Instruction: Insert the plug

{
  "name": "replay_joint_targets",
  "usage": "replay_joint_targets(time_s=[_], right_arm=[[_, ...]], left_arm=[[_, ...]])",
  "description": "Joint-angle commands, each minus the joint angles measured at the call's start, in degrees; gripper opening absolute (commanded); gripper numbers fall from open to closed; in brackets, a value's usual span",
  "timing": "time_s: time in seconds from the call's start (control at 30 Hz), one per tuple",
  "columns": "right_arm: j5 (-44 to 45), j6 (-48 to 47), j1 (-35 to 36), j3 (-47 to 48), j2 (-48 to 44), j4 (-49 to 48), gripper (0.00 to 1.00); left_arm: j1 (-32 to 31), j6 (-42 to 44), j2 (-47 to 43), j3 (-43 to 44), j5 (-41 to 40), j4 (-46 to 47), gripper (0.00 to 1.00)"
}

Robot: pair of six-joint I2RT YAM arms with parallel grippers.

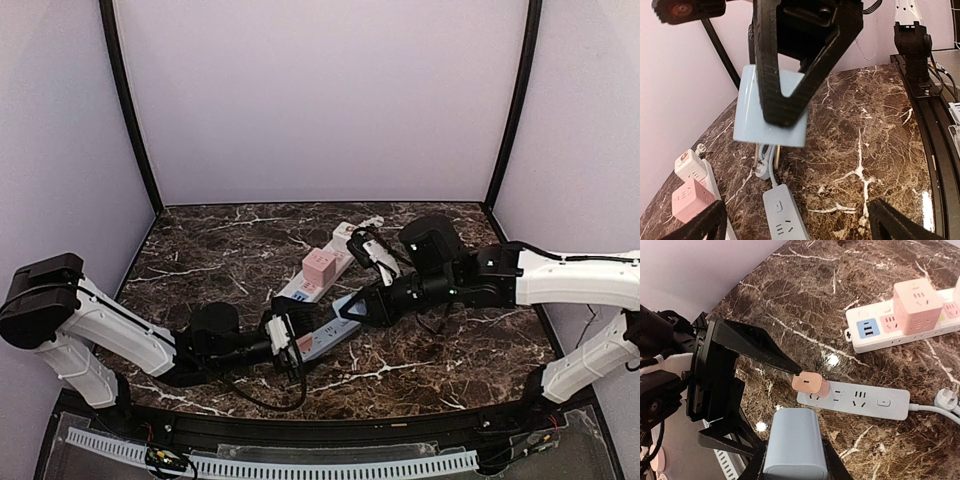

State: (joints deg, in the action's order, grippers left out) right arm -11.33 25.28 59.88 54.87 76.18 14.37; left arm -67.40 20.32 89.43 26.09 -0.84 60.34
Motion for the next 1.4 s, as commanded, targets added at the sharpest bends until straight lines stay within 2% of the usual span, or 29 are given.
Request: replay_joint_targets(time_s=[0.0, 0.17, 0.33, 0.5, 0.7, 0.87, 1.03, 1.17, 1.37], right_arm=[[5.4, -8.0, 0.1, 3.3, -3.9, 1.7, 0.0], [10.2, -14.0, 0.2, 5.7, -5.3, 1.9, 0.0], [11.0, -23.0, 0.2, 5.8, -6.1, -0.1, 0.0], [10.0, -33.0, 0.2, 6.4, -5.6, -2.1, 0.0], [9.3, -42.7, 0.2, 8.4, -4.7, 1.1, 0.0], [9.5, -50.4, 0.3, 6.6, -3.4, 1.0, 0.0], [10.9, -58.1, 0.3, 6.6, -0.5, 1.7, 0.0], [12.6, -64.3, 0.1, 9.7, 4.5, 7.1, 0.0], [6.9, -72.9, -0.3, 14.8, 11.4, 16.2, 0.0]], left_arm=[[-0.2, -1.6, -4.0, -1.0, -4.7, -2.8, 0.99], [-0.2, -4.2, -6.9, -0.9, -11.7, -7.5, 0.99], [-0.2, -7.7, -10.7, -2.2, -16.6, -11.2, 0.97], [-0.2, -16.1, -14.3, -2.8, -23.8, -13.9, 0.97], [-0.2, -22.9, -17.3, -2.7, -31.7, -19.2, 0.97], [-0.2, -26.6, -19.1, -3.1, -34.5, -23.7, 0.97], [-0.2, -27.2, -20.3, -4.2, -36.8, -24.2, 0.98], [-0.2, -27.8, -21.7, -4.7, -38.1, -25.4, 0.98], [-0.2, -28.8, -23.0, -5.4, -39.0, -25.9, 0.98]])
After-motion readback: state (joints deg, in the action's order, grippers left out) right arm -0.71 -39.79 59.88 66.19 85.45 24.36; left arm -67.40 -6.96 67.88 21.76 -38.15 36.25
